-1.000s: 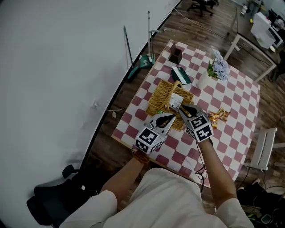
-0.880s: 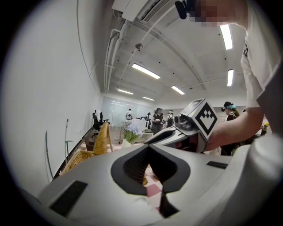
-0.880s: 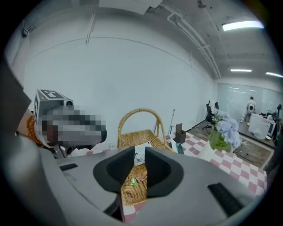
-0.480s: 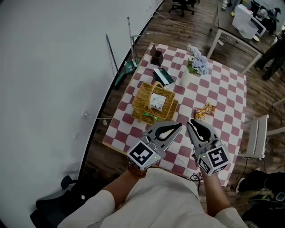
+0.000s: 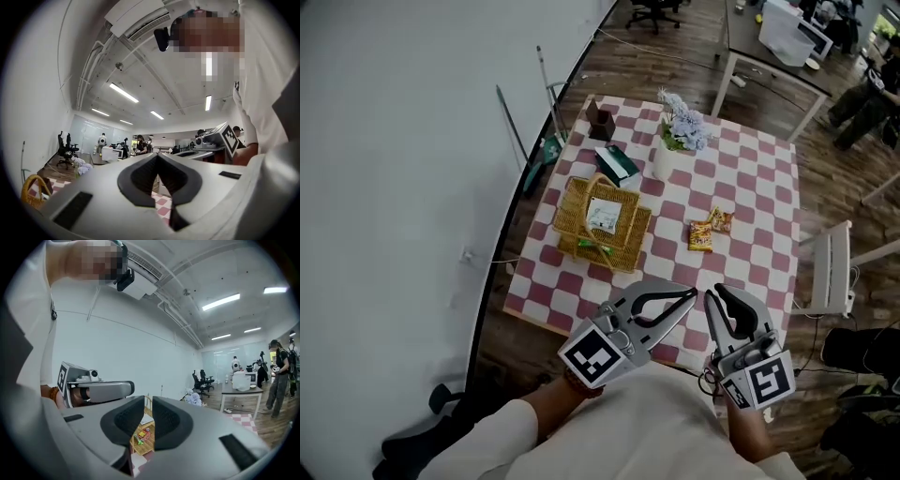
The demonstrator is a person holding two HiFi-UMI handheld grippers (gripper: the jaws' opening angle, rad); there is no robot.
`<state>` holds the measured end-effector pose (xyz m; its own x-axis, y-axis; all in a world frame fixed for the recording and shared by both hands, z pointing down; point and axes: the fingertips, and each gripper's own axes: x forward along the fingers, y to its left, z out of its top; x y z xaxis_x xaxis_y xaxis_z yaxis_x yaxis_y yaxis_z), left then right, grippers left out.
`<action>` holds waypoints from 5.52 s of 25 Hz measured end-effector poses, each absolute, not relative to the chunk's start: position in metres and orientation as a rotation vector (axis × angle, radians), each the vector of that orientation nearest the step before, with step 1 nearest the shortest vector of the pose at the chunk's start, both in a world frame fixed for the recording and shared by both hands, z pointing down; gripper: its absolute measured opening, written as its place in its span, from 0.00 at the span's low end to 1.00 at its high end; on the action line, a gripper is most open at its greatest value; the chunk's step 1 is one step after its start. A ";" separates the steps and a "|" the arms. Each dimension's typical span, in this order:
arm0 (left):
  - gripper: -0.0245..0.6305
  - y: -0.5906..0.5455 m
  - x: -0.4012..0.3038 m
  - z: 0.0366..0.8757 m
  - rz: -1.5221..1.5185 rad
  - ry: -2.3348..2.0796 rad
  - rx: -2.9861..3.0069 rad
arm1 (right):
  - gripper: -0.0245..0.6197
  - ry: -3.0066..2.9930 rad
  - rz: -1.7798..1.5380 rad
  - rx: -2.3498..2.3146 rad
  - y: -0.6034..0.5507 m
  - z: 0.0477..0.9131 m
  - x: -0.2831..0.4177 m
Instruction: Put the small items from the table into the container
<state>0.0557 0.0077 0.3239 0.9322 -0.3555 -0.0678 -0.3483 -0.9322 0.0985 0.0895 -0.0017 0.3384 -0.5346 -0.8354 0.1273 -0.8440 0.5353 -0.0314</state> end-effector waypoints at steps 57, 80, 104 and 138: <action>0.08 -0.170 0.143 0.676 0.449 -0.585 2.590 | 0.21 -1.902 0.578 1.156 -0.183 0.757 0.192; 0.08 -0.140 0.136 0.605 0.335 -0.593 2.666 | 0.09 -2.078 0.460 1.331 -0.171 0.645 0.190; 0.08 -0.030 0.083 0.349 -0.034 -0.669 2.972 | 0.08 -2.469 0.235 1.709 -0.017 0.376 0.166; 0.08 -0.061 -0.051 0.382 0.073 -1.093 2.809 | 0.08 -2.640 0.228 1.157 -0.084 0.417 -0.001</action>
<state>-0.0509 -0.0610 0.3816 0.7371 -0.6697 0.0908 -0.6758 -0.7303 0.0996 -0.0014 -0.0839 0.4172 -0.6536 -0.7001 0.2875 -0.7390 0.6724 -0.0426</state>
